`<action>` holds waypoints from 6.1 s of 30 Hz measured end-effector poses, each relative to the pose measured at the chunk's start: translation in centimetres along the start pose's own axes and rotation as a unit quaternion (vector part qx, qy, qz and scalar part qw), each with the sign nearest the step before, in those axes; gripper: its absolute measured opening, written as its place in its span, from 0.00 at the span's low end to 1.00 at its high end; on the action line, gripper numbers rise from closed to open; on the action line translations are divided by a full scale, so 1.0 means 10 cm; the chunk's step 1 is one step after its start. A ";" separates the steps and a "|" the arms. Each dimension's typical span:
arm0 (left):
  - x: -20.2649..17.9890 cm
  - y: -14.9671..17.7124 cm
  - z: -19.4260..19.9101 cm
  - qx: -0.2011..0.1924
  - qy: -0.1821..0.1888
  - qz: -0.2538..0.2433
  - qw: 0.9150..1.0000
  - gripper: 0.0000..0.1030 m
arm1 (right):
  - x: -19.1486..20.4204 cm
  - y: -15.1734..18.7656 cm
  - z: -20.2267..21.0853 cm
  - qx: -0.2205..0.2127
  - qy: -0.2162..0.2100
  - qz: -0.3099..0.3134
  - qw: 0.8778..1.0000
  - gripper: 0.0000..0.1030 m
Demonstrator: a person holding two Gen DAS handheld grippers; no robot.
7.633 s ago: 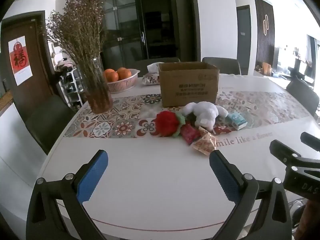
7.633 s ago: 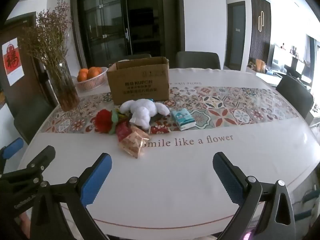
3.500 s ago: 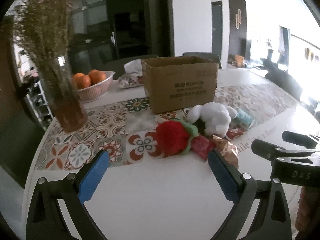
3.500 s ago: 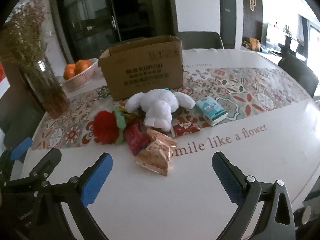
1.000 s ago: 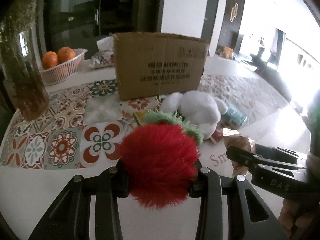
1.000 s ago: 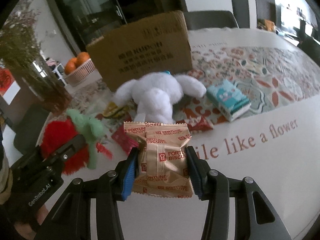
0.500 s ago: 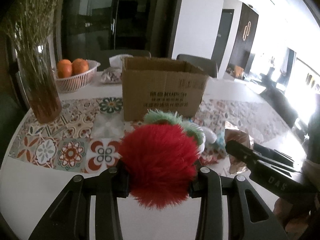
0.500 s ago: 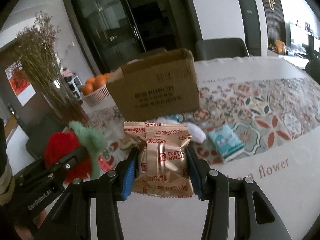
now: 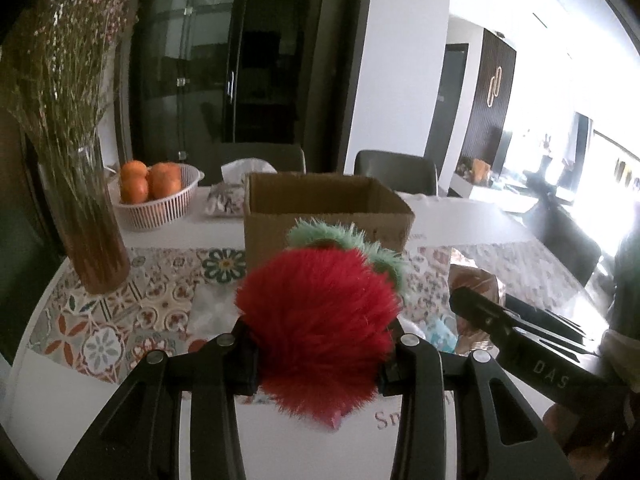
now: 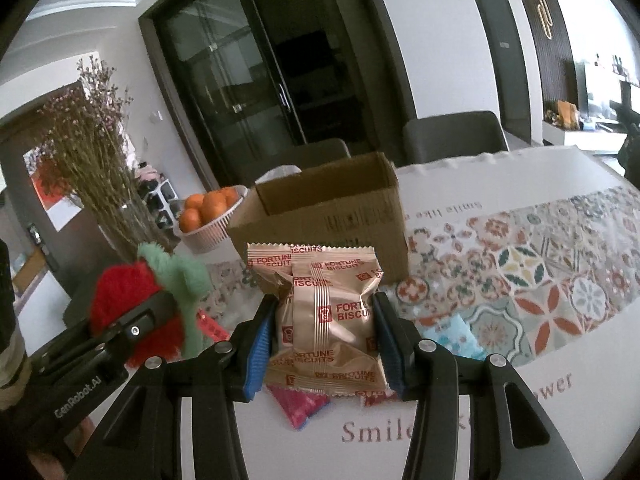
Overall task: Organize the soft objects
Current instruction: 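Carry the strawberry plush and biscuit packet into the cardboard box and release both, then move both tools back toward the white bunny plush and yellow toy, then grasp the yellow toy with the left tool while the right tool grasps the white bunny plush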
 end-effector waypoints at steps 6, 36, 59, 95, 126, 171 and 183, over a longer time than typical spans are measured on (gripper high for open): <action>0.01 -0.20 -0.06 -0.016 0.000 0.000 1.000 0.38 | 0.03 -0.24 -0.07 -0.016 0.001 0.017 1.000 0.47; -0.08 -1.36 -1.10 -0.002 -0.009 -0.022 1.000 0.38 | -0.19 -1.51 -1.14 0.024 -0.015 0.081 0.996 0.47; 0.11 -1.31 -2.03 0.122 -0.045 -0.013 0.991 0.62 | -0.45 -1.44 -2.12 0.165 -0.013 0.070 0.984 0.69; 0.25 -0.66 -0.62 0.098 -0.080 -0.072 0.989 0.71 | 0.10 -0.88 -0.73 0.143 0.045 0.097 0.984 0.70; 0.49 0.15 -1.04 0.282 -0.052 -0.139 0.948 0.71 | 0.09 0.12 -1.00 0.298 0.039 -0.002 0.954 0.70; 0.52 0.75 -2.07 0.385 -0.017 -0.079 0.920 0.34 | -0.07 0.71 -1.60 0.319 0.009 -0.084 0.944 0.53; 0.63 0.63 -1.62 0.335 -0.033 -0.028 0.941 0.33 | -0.12 0.73 -1.36 0.285 0.009 -0.083 0.955 0.45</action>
Point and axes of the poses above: each gripper's, at about its wrist camera, not at the fingertips, and z roughly against the way its jaws point, x to its left, y to its underside, the point moved 4 cm from there along -z, roughly the way its jaws point, and after that the axes turned 12 degrees about z, right-handed, at the moved point
